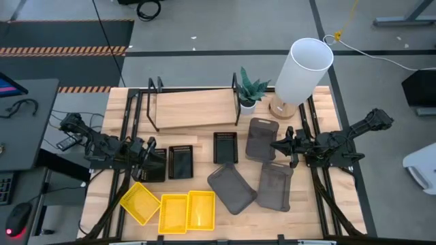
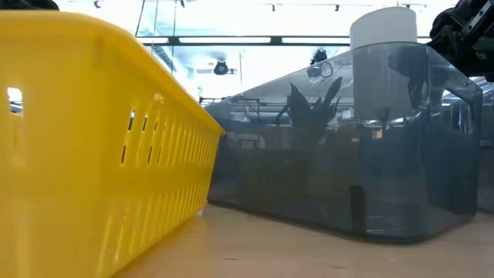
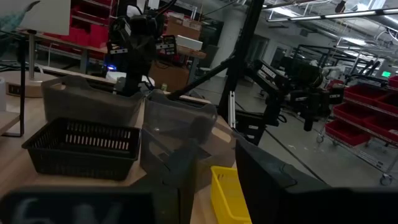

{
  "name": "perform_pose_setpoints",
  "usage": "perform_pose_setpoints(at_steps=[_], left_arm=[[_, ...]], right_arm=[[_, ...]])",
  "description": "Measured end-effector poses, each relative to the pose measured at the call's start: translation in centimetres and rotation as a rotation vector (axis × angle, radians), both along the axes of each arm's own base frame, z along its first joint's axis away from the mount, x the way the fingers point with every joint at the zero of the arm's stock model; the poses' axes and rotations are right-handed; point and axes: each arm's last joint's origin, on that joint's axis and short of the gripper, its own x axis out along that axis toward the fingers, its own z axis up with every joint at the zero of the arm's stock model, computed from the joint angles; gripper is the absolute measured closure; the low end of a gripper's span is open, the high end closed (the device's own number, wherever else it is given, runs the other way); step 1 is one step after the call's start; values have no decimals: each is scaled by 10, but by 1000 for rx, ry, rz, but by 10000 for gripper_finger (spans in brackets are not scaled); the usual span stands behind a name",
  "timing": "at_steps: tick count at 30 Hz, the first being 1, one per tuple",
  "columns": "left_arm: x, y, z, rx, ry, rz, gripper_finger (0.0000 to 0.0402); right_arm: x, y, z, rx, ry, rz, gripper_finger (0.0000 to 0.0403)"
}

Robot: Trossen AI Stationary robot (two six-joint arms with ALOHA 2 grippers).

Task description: Stack baskets on shelf by color

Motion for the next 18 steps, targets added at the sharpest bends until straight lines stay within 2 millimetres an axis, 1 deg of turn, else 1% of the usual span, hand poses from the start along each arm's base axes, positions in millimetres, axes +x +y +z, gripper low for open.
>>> perform_pose_setpoints(at_steps=[10,13,15,18], left_arm=[[0,0,0,-10,0,0,285],[0,0,2,-127,0,-11,285],[-1,-1,2,-167,16,-61,285],[-1,-4,2,-120,13,-156,285]], right_arm=[[0,0,0,0,0,0,387],[0,0,0,0,0,0,387],[0,0,0,0,1,0,387],[0,0,0,0,0,0,387]])
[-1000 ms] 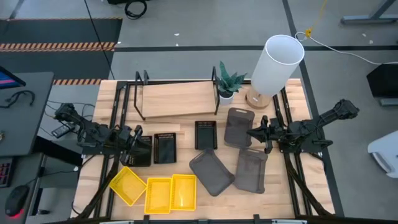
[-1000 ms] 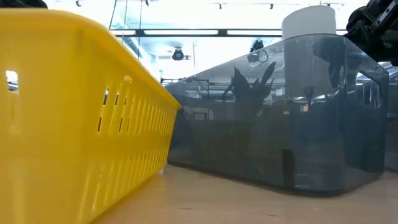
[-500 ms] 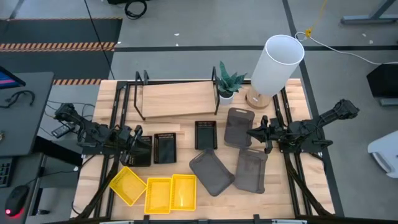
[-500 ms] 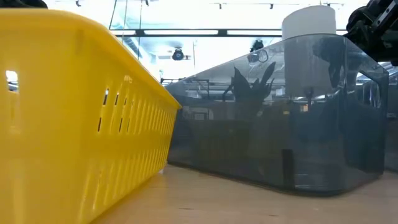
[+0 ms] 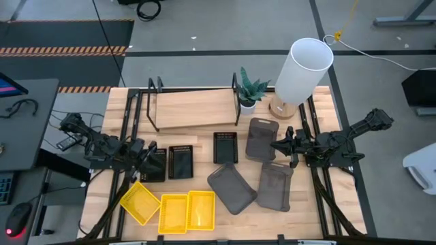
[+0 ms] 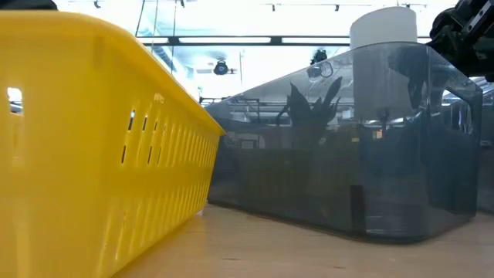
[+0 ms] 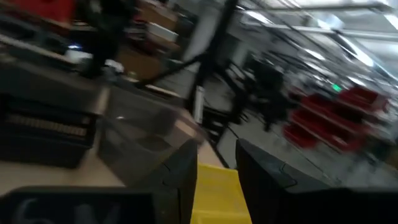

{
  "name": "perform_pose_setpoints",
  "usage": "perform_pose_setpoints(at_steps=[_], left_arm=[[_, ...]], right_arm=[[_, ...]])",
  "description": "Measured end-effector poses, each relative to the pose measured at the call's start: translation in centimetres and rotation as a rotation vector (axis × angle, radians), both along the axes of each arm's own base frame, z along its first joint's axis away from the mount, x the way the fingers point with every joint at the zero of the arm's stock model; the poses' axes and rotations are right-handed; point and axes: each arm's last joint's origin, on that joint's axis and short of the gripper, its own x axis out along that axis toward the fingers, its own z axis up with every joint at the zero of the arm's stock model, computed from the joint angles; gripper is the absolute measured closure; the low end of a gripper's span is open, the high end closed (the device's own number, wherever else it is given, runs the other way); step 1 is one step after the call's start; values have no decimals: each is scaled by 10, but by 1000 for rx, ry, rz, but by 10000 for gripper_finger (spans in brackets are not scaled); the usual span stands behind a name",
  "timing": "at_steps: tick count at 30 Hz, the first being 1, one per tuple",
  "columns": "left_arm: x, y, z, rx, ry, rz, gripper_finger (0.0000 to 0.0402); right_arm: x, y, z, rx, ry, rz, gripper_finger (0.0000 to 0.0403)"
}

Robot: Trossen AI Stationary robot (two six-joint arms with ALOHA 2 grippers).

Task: Stack baskets on shelf by color
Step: Stack the left black bin on top of the middle black bin

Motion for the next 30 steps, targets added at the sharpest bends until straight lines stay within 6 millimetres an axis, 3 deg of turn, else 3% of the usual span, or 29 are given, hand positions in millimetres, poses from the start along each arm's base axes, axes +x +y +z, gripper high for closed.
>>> perform_pose_setpoints(at_steps=[6,14,25,30], left_arm=[[0,-1,2,-4,69,-41,285],[8,1,32,92,321,74,285],[28,-15,23,15,630,64,285],[35,-29,31,70,730,99,285]], right_arm=[[0,0,0,0,1,0,387],[0,0,0,-1,2,0,387],[0,0,0,-1,1,0,387],[0,0,0,-1,2,0,387]])
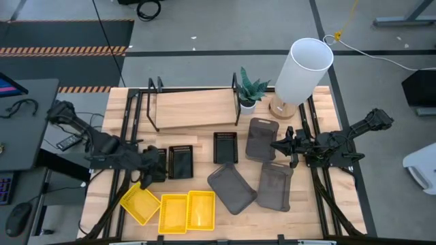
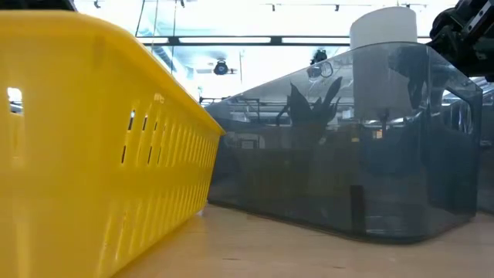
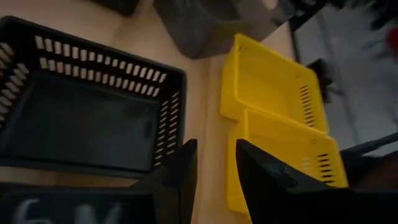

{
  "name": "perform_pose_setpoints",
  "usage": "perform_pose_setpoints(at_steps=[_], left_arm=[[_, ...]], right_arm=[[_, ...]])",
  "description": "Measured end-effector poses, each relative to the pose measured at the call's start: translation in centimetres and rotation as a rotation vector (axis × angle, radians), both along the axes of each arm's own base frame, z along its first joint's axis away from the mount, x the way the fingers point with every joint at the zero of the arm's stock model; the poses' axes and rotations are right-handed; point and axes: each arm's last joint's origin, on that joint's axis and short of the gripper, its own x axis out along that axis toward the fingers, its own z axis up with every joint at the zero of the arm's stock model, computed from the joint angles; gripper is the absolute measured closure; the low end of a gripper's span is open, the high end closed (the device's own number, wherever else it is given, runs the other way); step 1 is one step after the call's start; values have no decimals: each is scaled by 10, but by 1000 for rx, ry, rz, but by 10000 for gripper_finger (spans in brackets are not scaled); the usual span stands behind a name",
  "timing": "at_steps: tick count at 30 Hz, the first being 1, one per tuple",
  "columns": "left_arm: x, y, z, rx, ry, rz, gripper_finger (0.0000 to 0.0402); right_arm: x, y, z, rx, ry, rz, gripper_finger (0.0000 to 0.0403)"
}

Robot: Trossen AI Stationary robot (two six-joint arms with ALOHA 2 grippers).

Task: Stack baskets on shelf by color
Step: Stack the left black bin on top of the middle black bin

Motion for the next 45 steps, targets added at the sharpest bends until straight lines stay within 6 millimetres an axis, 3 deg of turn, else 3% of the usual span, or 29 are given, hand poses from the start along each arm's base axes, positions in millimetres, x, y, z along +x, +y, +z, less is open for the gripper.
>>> perform_pose_setpoints(at_steps=[9,13,19,27,31,37,45], left_arm=[[4,-20,25,229,324,-51,285],[12,-34,36,275,387,-70,285],[19,-54,21,274,504,-65,273],[32,-65,7,293,604,-34,181],[34,-63,-5,378,696,-26,159],[39,-66,-21,492,747,-43,175],[44,-72,-44,522,866,-33,221]], right_arm=[[0,0,0,0,1,0,387],[0,0,0,0,0,0,387],[0,0,0,0,1,0,387],[0,0,0,0,0,0,387],[0,0,0,0,0,0,387],[0,0,0,0,0,0,387],[0,0,0,0,0,0,387]])
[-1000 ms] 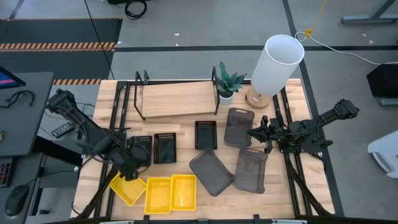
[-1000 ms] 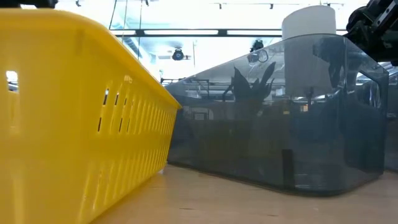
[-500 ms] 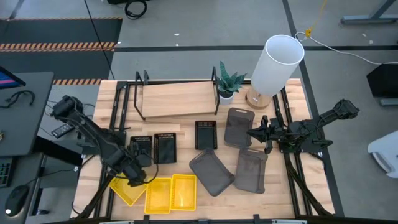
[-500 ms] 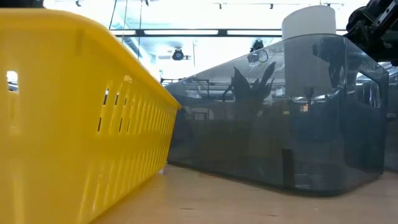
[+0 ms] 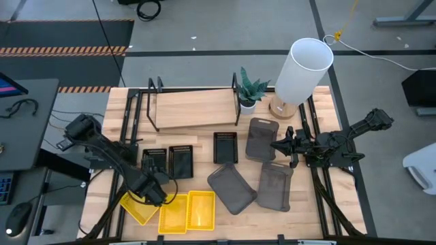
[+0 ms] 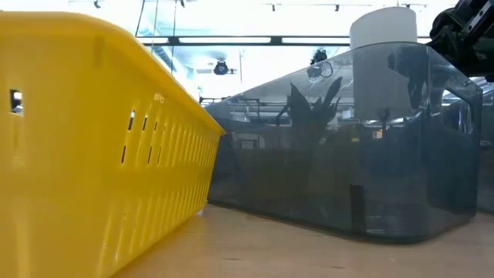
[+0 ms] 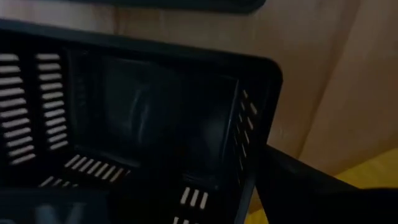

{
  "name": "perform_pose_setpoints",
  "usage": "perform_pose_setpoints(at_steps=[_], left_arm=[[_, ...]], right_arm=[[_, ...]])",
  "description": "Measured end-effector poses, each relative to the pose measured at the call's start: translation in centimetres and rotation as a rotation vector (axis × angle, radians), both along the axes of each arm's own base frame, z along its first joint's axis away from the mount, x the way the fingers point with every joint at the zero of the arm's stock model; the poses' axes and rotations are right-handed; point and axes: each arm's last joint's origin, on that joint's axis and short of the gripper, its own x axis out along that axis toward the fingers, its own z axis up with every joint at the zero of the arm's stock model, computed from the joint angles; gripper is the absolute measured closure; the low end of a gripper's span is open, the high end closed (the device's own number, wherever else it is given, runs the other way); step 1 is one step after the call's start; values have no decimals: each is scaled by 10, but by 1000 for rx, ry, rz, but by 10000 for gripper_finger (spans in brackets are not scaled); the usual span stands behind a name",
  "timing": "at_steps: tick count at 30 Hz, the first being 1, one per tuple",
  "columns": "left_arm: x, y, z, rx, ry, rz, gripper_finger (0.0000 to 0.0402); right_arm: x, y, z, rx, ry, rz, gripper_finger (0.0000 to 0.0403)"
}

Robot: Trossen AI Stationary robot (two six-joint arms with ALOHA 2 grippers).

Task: Stack baskets on shelf by color
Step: Stack the left black bin on top of the middle black bin

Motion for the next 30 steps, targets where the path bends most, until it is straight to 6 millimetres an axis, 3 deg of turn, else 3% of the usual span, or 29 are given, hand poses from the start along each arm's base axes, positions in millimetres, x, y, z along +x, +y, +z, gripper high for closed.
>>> perform_pose_setpoints(at_steps=[11,19,25,30], left_arm=[[1,-1,-6,2,39,-2,294],[1,-1,-6,-7,56,-27,392],[0,-2,-2,-22,85,-17,396],[4,-4,17,22,100,-23,396]], right_arm=[[0,0,0,0,0,0,387],[0,0,0,0,0,0,387],[0,0,0,0,0,0,387],[0,0,0,0,0,0,387]])
